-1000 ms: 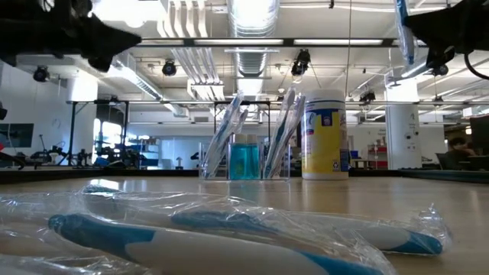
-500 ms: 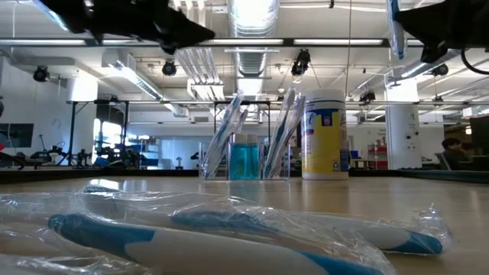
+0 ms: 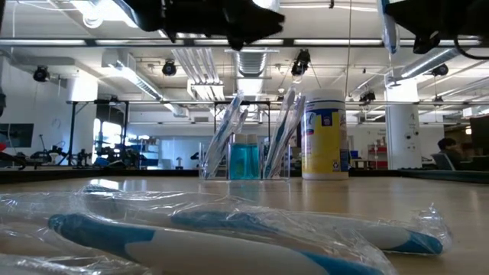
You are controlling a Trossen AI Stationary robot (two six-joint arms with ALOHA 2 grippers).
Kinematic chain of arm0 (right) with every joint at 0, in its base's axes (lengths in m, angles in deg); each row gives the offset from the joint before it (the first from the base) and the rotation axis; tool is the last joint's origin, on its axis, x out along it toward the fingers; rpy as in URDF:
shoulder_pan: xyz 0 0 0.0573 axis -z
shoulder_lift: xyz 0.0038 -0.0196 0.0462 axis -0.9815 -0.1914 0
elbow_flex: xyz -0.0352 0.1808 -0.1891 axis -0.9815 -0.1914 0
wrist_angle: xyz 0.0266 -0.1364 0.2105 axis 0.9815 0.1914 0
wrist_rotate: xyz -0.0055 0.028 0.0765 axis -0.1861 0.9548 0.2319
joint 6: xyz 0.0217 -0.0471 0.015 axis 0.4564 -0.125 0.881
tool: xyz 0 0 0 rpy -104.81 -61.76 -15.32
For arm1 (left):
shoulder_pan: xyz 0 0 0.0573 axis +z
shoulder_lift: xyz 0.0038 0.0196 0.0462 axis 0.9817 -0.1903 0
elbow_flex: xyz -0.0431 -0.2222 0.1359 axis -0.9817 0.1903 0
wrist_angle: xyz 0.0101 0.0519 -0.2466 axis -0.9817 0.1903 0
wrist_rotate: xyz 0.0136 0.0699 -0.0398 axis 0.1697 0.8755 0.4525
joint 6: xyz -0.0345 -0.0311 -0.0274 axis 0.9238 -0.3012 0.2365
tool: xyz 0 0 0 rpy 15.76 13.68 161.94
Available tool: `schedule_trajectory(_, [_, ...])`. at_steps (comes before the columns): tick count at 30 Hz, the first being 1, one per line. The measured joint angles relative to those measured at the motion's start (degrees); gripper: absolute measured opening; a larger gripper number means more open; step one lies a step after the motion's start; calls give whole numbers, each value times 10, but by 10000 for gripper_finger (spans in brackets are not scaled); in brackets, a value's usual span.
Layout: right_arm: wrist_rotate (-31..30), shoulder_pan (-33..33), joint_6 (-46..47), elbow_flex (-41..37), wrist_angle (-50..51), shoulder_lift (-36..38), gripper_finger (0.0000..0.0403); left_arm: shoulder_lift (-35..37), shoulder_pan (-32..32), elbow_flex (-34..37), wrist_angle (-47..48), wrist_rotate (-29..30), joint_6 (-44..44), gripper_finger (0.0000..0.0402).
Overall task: Pick & Place toothbrushing station
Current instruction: Put the blue toothbrush into the left section of the transparent organizer
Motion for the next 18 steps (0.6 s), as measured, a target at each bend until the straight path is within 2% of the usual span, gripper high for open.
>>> schedule_trajectory(10, [-9,35,13,53,1,-115,18,-77,-32,-74,5,-44,0,234])
schedule_trajectory(18, [-9,72,31,88,-7,-191,18,-95,-52,-114,1,-47,0,234])
